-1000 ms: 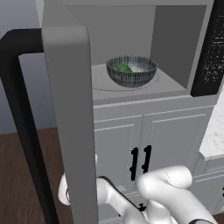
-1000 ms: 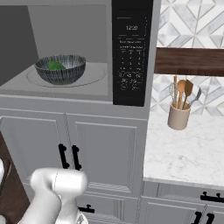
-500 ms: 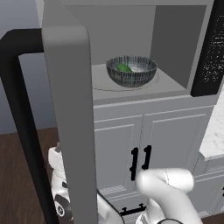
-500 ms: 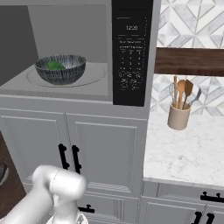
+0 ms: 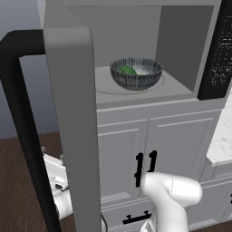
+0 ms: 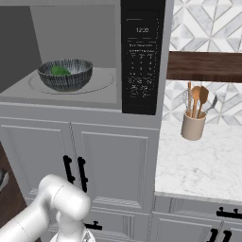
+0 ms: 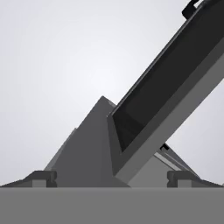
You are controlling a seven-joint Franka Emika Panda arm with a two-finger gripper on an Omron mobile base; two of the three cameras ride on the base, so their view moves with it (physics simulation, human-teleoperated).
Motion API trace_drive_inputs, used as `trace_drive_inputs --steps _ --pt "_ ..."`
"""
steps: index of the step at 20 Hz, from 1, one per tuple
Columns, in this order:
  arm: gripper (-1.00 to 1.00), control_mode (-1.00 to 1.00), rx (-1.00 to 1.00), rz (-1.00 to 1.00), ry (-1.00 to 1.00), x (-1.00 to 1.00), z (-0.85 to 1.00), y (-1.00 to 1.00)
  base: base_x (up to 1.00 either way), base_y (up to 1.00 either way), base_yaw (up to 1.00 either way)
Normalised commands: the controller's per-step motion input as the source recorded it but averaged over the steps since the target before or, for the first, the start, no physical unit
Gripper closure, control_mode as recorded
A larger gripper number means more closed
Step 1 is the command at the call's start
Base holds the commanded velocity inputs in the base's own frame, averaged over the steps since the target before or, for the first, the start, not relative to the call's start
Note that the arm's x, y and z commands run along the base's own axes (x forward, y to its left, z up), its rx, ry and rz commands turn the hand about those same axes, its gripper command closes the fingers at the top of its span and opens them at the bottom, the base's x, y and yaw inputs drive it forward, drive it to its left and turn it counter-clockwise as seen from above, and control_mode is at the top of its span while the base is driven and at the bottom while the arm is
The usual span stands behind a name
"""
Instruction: Pick the broccoli from the sink and place it in the bowl. Then pick the bowl and place it in the microwave. Then close the microwave door and press the start button.
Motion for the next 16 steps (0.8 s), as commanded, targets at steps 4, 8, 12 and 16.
trace_drive_inputs --steps 4,8,12,16 --pt "-1.0 -1.0 0.07 0.13 -0.13 -0.05 0.06 0.63 0.0 0.0 0.0" --pt "-1.0 -1.0 0.19 0.17 -0.16 0.0 0.31 0.32 0.0 0.0 0.0" --pt "-1.0 -1.0 0.39 0.22 -0.25 -0.05 0.57 0.0 0.0 0.0 0.0" --pt "-1.0 -1.0 0.41 0.26 -0.32 -0.25 0.4 0.0 0.0 0.0 0.0"
